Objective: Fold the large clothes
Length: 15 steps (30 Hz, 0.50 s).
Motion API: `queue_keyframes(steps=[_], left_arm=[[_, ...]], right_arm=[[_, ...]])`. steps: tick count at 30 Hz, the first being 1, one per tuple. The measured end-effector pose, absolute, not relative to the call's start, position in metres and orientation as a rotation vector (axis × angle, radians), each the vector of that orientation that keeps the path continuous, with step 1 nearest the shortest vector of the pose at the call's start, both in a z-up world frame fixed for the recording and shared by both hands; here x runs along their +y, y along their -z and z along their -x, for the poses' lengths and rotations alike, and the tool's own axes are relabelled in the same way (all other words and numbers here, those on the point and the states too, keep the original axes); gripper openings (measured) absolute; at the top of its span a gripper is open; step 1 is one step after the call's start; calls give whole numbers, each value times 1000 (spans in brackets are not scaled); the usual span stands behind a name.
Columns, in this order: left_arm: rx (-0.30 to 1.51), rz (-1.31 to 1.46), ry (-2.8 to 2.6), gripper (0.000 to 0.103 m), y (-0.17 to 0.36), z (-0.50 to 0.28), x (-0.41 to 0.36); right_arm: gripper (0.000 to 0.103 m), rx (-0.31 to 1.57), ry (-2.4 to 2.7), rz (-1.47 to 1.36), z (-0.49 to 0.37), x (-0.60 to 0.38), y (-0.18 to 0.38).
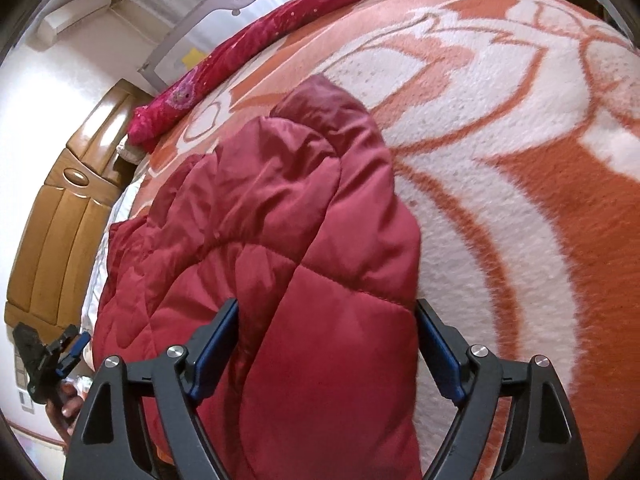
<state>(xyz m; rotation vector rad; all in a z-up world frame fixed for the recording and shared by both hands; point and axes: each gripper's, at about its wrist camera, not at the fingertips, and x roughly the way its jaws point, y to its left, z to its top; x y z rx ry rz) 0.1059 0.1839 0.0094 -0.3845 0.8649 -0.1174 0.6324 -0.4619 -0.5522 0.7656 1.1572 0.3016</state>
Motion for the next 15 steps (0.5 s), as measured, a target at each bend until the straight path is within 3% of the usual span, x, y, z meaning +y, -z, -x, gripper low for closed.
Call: queue_keyframes(steps=[15], left_arm=[[887, 295, 261, 76, -12, -104, 124]], right_arm=[[85, 1010, -260, -679, -618, -467, 497]])
